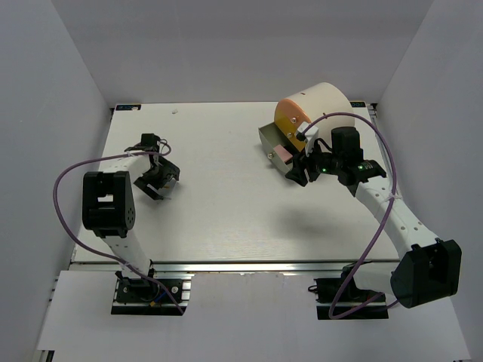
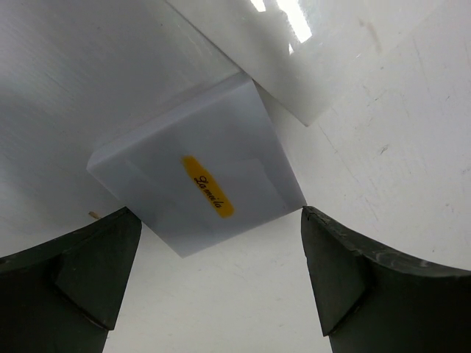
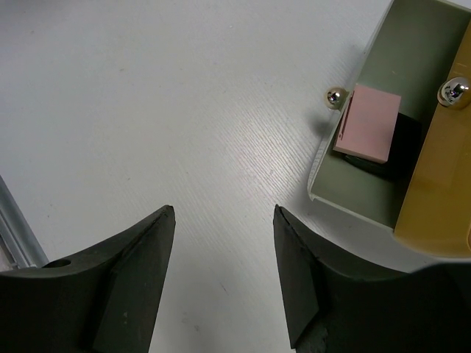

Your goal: Organize the makeup

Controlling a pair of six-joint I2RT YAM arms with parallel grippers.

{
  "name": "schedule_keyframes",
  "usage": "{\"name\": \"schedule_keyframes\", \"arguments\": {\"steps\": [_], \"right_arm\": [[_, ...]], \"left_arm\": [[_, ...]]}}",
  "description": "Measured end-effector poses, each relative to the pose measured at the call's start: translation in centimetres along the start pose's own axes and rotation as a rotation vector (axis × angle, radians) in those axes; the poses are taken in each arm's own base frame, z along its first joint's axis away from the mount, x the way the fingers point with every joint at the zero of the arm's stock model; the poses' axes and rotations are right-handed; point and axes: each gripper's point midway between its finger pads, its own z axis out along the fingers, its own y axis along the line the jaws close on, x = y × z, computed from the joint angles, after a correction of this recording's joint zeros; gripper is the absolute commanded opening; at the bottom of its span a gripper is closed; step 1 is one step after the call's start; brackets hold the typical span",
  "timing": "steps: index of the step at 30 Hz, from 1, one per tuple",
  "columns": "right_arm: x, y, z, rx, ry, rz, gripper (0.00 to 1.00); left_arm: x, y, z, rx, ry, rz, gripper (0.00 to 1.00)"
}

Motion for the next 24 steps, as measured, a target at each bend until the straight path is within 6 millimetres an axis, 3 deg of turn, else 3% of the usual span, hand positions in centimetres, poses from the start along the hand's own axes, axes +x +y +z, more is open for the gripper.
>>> {"name": "schedule_keyframes", "arguments": {"steps": [10,24], "right_arm": [[0.06,0.09,0.02,-0.005,0.000,-0.001,0.62],[0.02,0.19,0.03,-0.011,-0.002,-0.001,0.62]], "left_arm": [[-0.15,0.02,0.03,-0.028,0.004,-0.040,0.98],[0.19,0.00,0.01,-0.063,0.013,-0.223,0.98]]}}
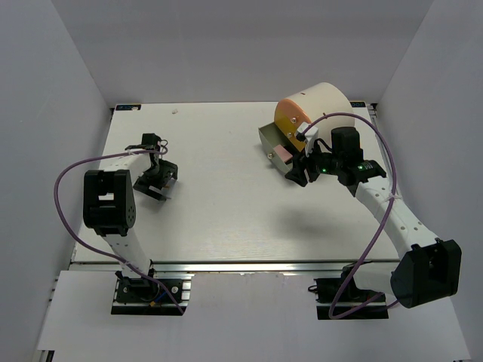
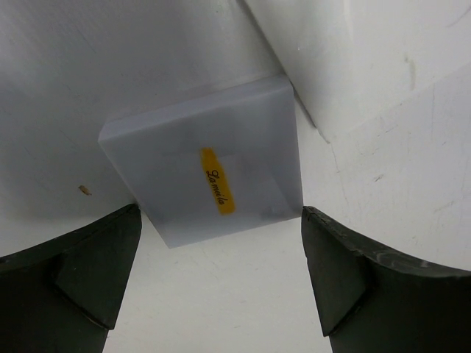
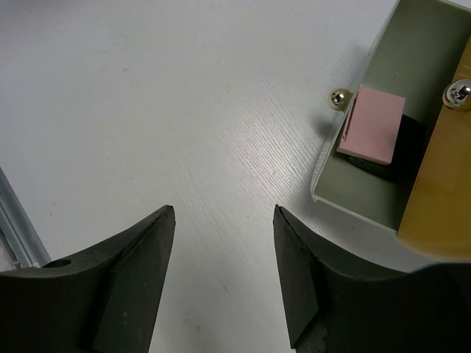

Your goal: Organize the makeup

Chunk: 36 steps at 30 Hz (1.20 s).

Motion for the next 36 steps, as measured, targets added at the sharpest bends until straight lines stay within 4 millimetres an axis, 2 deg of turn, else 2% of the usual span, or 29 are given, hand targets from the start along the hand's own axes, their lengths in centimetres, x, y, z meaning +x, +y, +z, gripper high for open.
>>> {"name": "schedule_keyframes", "arguments": {"steps": [7,18,31,36], "right_arm": [[0.0,0.0,0.0,-0.001,0.000,-0.001,0.62],[0.1,0.1,0.0,-0.006,0.001,0.002,0.62],[0.7,0.3,0.1,-0.012,0.011,0.010,0.62],[0.7,0.3,0.1,-0.012,0.011,0.009,0.62]], "left_arm": [[-0.1,-0.4,0.0,0.012,-0.001,-0.030,0.98],[-1.0,-1.4,-1.5,0.032,-0.030,-0.075,0.98],[-1.2,-0.8,-1.7,-0.018,-0.036,-0.115,0.98],[-1.0,-0.6,-1.2,-0.033,-0.028,-0.113,0.98]]}}
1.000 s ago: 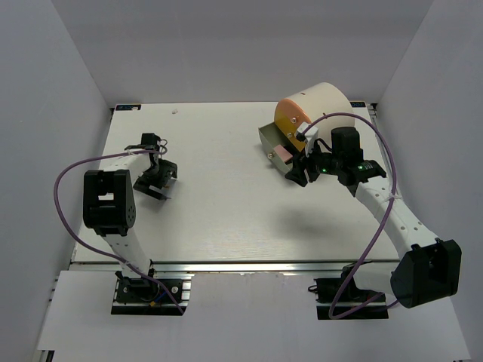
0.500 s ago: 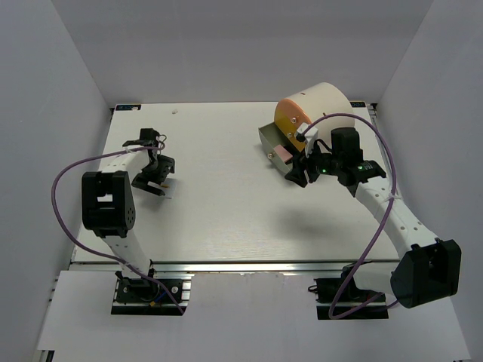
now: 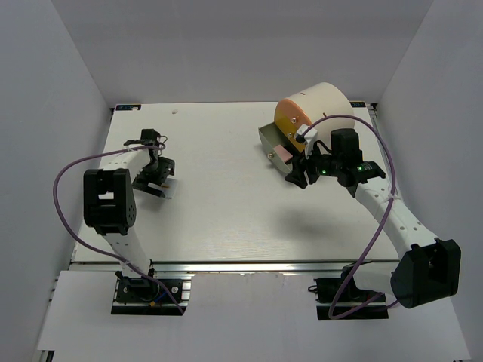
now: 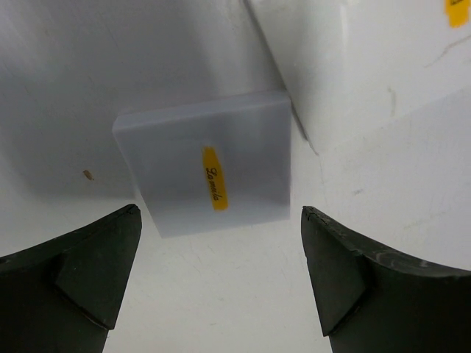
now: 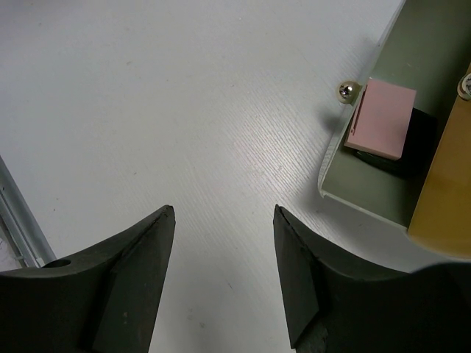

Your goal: Organize the makeup

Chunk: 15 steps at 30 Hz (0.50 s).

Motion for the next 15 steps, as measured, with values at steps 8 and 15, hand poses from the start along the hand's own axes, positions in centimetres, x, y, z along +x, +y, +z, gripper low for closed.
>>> {"name": "schedule_keyframes", "arguments": {"steps": [8,15], "right_arm": [[0.0,0.0,0.0,0.000,0.000,0.000,0.62],[0.0,0.0,0.0,0.000,0.000,0.000,0.62]], "left_arm": [[0.6,0.6,1.7,-0.049,0.023,0.005,0.98],[0.6,0.7,1.7,-0.062,0.027,0.005,0.86]]}}
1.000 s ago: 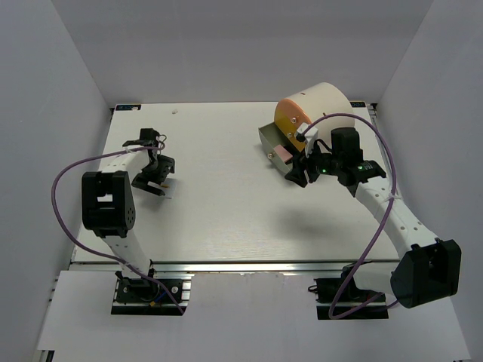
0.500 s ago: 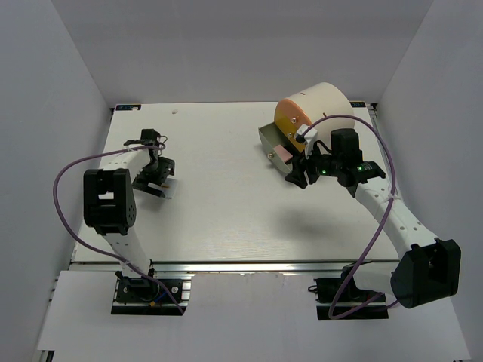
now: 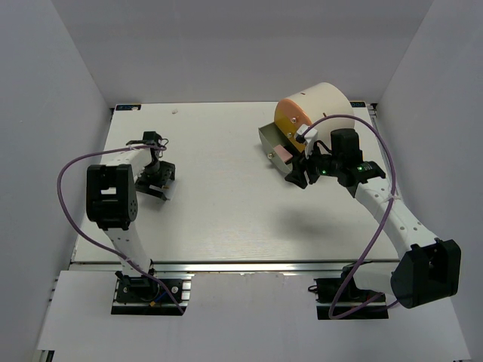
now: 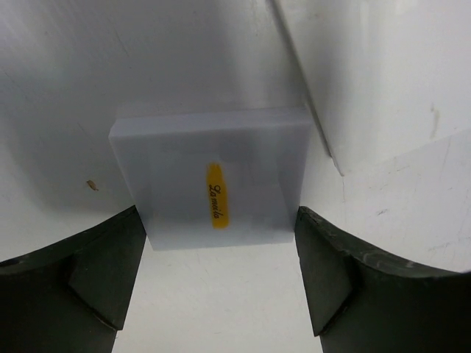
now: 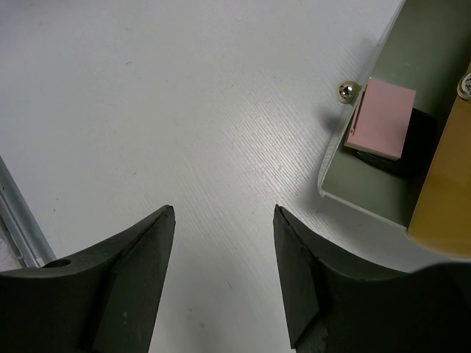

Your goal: Organize the makeup

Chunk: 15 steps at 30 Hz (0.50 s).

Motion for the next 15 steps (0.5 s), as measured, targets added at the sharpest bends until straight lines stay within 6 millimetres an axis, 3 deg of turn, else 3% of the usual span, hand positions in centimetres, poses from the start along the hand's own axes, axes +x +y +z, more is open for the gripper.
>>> {"name": "schedule_keyframes", "arguments": {"steps": [2,3,7,12,13,15], "right_arm": [[0.0,0.0,0.0,0.000,0.000,0.000,0.62],[0.0,0.0,0.0,0.000,0.000,0.000,0.62],[0.0,0.0,0.0,0.000,0.000,-0.001,0.62],[0.0,-0.1,0.0,0.005,0.001,-0.011,0.62],[0.0,-0.2,0.0,0.007,0.002,-0.015,0.62],[0.0,-0.2,0.0,0.008,0.003,-0.021,0.62]], "left_arm": [[0.0,0.1,0.0,-0.003,0.001,-0.005,0.74],[0.1,0.1,0.0,-0.001,0.002,-0.006,0.61],[0.4,0.8,-0.2,0.023,0.004,-0.015,0.34],[2.0,4.1,-1.0,0.038,0.032,-0.021,0.11],[2.5,4.9,-1.5,0.044,0.039,-0.018,0.04],[3.4,6.0,-3.0,0.088,0.045,-0.002,0.00]]}}
